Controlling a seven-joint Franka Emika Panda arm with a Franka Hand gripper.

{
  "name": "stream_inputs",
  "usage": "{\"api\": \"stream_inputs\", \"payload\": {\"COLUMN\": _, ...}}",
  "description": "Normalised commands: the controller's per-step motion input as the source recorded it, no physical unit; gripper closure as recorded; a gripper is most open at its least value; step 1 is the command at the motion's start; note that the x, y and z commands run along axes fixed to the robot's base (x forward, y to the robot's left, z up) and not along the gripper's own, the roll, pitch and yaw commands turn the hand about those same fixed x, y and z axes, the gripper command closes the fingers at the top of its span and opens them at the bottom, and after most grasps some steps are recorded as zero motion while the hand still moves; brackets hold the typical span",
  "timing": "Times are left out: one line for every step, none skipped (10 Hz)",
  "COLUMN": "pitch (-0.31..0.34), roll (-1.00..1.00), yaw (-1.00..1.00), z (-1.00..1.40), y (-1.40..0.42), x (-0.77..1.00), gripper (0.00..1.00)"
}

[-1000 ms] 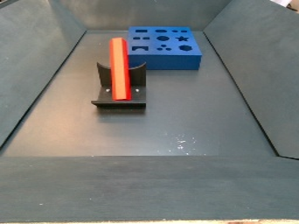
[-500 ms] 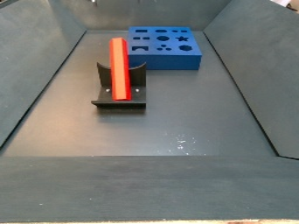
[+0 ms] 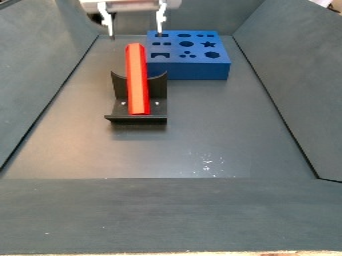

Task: Pick up the hexagon object. Move up. Place the hexagon object on the fixture. Regrasp the hexagon object. Move to above the board. Insert the hexagon object.
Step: Regrasp the hexagon object, then move to above the board.

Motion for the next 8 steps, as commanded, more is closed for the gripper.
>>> {"api": "stream_inputs", "payload": {"pitch": -0.089, "roll": 0.07, "yaw": -0.06, "z": -0.94, "y": 0.02, "x": 0.08, "gripper": 0.0}}
{"api": "stream_inputs", "payload": {"pitch": -0.06, "roll": 0.06, "yaw": -0.07, "z": -0.72, "y": 0.01, "x": 0.07, "gripper": 0.0}}
{"api": "stream_inputs", "payload": {"pitch": -0.036, "roll": 0.06, "yaw": -0.07, "z": -0.56, "y": 0.01, "x": 0.06, "gripper": 0.0}}
{"api": "stream_inputs", "payload": {"pitch": -0.015, "roll": 0.06, "yaw": -0.06, "z": -0.39, "y": 0.01, "x": 0.06, "gripper": 0.0}}
{"api": "stream_inputs", "payload": {"pitch": 0.002, "roll": 0.06, "yaw": -0.04, "z": -0.24, "y": 0.0, "x": 0.06, "gripper": 0.0}}
{"api": "stream_inputs", "payload": {"pitch": 0.0, "roll": 0.0, "yaw": 0.0, "z": 0.0, "y": 0.0, "x": 0.0, "gripper": 1.0}}
{"api": "stream_inputs", "payload": {"pitch": 0.055, "roll": 0.01, "yaw": -0.07, "z": 1.0, "y": -0.2, "x": 0.17, "gripper": 1.0}}
{"api": "stream_inputs", "payload": {"pitch": 0.064, "roll": 0.01, "yaw": -0.07, "z": 1.0, "y": -0.2, "x": 0.17, "gripper": 1.0}}
